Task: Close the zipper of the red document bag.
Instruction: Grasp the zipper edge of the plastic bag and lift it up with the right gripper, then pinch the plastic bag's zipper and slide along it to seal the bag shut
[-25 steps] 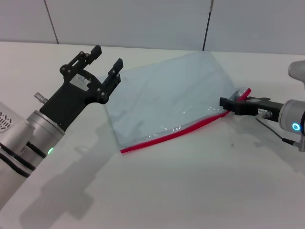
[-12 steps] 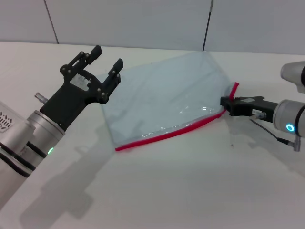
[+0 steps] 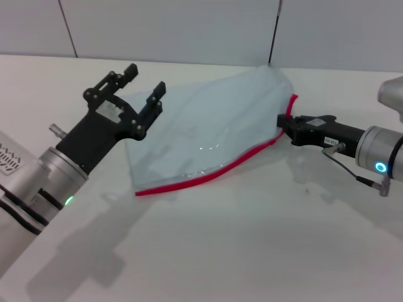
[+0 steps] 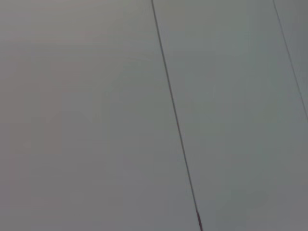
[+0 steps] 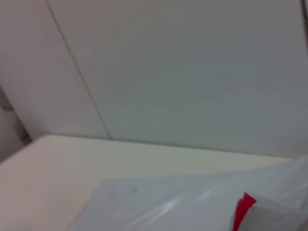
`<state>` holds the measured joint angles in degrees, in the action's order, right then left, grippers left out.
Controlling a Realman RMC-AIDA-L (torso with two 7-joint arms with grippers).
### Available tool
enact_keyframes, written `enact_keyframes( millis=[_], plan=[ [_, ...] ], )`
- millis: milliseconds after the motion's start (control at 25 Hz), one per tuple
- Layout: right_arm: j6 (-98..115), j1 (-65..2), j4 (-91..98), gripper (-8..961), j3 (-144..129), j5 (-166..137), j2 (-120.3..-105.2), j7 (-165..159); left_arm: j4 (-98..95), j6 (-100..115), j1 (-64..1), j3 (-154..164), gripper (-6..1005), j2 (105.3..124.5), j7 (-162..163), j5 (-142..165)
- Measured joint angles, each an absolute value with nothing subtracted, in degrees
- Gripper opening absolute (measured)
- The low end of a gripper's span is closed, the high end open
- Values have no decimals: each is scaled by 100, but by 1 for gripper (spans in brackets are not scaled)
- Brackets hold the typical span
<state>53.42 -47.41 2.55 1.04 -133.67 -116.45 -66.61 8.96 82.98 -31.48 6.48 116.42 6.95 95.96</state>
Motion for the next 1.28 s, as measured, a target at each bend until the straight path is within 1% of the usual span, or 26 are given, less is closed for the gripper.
enact_keyframes(
  millis=[120,320,840,1000,1280],
  plan=[
    [5567,-4717,255,25,103,-13293,-11646,-6559,922,8193,-3192,660,503,11657,668,9611],
    [5775,-4767,177,14,98,-13262,-11645,-6489,957,8130,-3237,667,499,11653,662,9702],
    [6526,-5083,-316,31,317,-13220,-11652,-6255,1250,7507,-3507,668,490,11680,-106,10617],
    [6535,-5134,-384,37,317,-13230,-11654,-6250,1456,7454,-3501,647,488,11689,-760,10596],
    [6586,-5141,-404,46,276,-13270,-11654,-6249,1487,7469,-3460,589,483,11689,-929,10564]
  ],
)
